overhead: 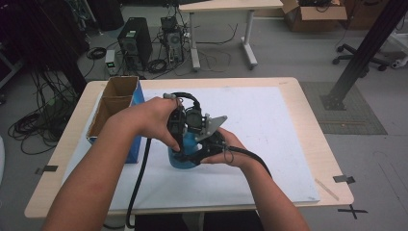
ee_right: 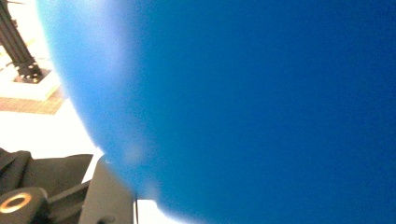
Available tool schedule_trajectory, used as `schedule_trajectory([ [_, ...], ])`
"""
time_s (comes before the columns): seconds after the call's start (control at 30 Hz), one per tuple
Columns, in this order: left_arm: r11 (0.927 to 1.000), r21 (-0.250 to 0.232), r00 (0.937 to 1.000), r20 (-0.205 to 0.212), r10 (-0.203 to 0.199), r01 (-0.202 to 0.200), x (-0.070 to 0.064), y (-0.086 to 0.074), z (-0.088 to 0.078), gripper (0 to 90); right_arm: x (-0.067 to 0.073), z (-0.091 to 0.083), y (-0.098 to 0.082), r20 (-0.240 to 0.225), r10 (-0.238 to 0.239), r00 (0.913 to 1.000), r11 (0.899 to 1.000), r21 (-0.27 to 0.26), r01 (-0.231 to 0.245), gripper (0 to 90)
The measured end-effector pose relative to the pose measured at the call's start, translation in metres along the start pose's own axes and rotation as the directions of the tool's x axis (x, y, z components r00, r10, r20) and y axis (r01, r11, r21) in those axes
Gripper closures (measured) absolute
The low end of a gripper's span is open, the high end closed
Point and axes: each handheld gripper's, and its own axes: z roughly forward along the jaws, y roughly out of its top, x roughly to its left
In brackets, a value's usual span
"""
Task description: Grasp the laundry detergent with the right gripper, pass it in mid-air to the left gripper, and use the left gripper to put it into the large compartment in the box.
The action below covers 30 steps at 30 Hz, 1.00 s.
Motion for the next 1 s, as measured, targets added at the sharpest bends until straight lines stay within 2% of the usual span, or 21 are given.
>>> schedule_trajectory([
  [0.2,0.9999,0.015,0.9999,0.014,0.003,-0.003,0.001,0.002,-0.002,38.8,0.001,-0.002,-0.003,0.006,0.004,1.0,1.0,-0.021,-0.004,41.2],
  [0.27,0.9999,0.015,0.9998,0.019,-0.002,0.002,0.002,0.001,-0.002,38.8,0.002,-0.002,-0.005,0.011,0.03,0.9995,0.999,-0.021,-0.03,35.1],
  [0.33,1.0,0.008,0.9999,0.016,0.0,0.0,0.002,0.001,-0.003,38.8,0.002,-0.002,-0.008,0.013,0.043,0.999,0.999,-0.027,-0.042,35.1],
  [0.43,0.9999,0.011,0.9998,0.019,-0.005,0.005,0.003,0.0,-0.004,38.8,0.002,-0.002,-0.01,0.012,0.071,0.9974,0.997,-0.037,-0.071,29.9],
  [0.67,0.9998,0.019,0.9997,0.021,-0.007,0.007,0.004,0.0,-0.005,38.8,0.001,-0.005,-0.013,0.022,0.084,0.9962,0.995,-0.058,-0.083,22.8],
  [0.77,0.9998,0.016,0.9998,0.019,-0.007,0.007,0.005,0.0,-0.005,38.8,0.001,-0.005,-0.013,0.025,0.083,0.9962,0.995,-0.06,-0.081,22.4],
  [1.0,0.9996,0.026,0.9996,0.027,-0.013,0.012,0.006,0.0,-0.005,38.8,0.001,-0.006,-0.013,0.025,0.097,0.9949,0.993,-0.071,-0.095,13.0],
])
